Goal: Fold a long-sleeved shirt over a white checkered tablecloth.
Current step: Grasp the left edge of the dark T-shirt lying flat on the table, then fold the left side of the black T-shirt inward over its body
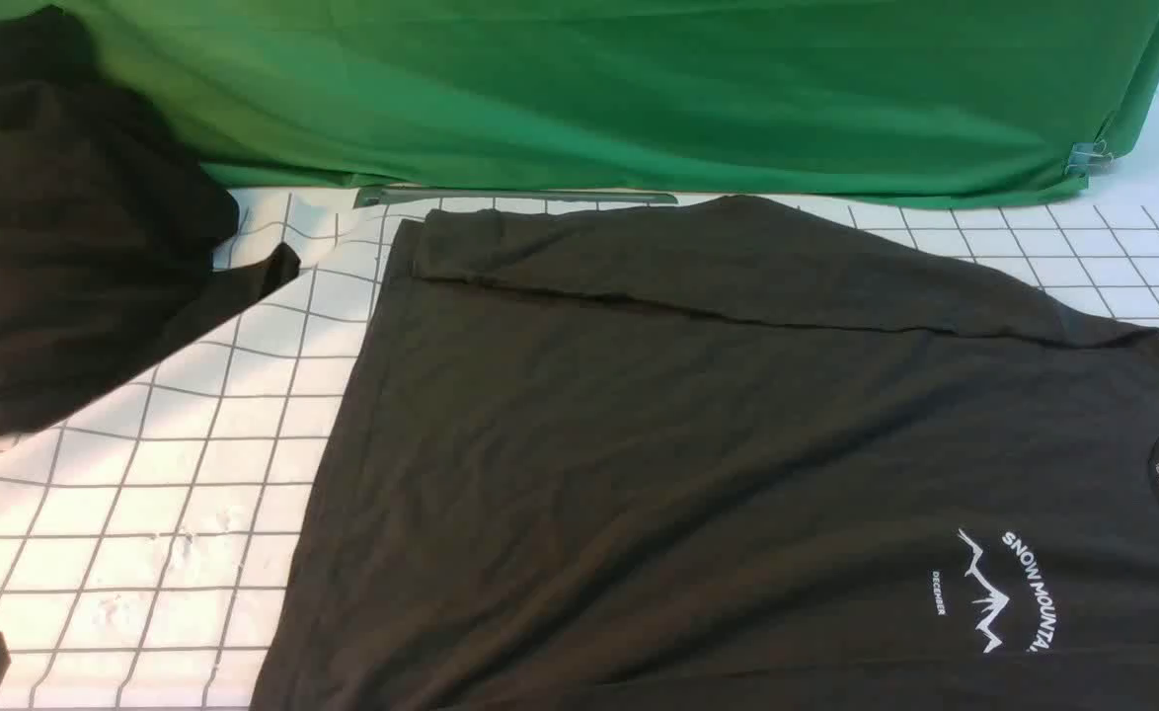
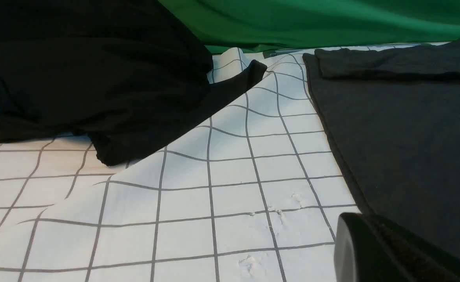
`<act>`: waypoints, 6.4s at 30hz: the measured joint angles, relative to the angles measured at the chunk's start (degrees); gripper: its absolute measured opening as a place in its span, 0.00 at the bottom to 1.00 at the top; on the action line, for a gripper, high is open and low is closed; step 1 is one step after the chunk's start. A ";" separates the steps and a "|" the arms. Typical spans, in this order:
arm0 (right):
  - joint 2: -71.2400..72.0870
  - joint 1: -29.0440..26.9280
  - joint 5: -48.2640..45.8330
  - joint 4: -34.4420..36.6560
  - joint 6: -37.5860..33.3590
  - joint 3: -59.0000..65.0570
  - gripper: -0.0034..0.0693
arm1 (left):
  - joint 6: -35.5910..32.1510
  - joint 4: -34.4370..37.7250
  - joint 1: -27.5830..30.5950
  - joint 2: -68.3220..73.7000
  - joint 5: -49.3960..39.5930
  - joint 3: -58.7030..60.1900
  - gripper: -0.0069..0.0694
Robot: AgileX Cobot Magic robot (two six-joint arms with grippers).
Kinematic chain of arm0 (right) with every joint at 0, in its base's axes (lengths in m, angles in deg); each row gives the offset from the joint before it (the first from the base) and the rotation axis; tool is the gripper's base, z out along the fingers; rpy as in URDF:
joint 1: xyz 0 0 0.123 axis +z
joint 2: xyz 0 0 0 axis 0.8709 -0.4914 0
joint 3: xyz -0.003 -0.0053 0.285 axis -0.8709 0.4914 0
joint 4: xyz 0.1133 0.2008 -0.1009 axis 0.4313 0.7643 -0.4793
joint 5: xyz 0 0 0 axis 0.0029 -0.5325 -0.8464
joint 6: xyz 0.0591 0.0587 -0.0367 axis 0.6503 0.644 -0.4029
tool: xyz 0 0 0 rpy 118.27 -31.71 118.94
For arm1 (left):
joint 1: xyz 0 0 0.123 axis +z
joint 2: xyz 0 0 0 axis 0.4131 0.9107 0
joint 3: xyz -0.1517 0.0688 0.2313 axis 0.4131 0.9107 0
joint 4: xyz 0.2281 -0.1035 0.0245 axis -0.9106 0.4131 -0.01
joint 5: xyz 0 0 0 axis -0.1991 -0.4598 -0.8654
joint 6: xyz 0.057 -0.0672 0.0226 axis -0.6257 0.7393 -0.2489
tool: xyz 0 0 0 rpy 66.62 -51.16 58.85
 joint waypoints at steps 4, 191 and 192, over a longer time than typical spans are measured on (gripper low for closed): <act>0.00 0.00 0.00 0.00 0.00 0.00 0.38 | 0.00 0.00 0.00 0.00 0.00 0.00 0.09; -79.32 38.08 -24.21 -1.11 2.40 -41.97 0.08 | 7.71 -10.57 -14.98 124.97 -45.55 -107.83 0.11; -78.74 38.08 -25.00 -1.00 2.86 -41.97 0.08 | 7.71 -10.44 -14.98 124.97 -45.72 -107.83 0.11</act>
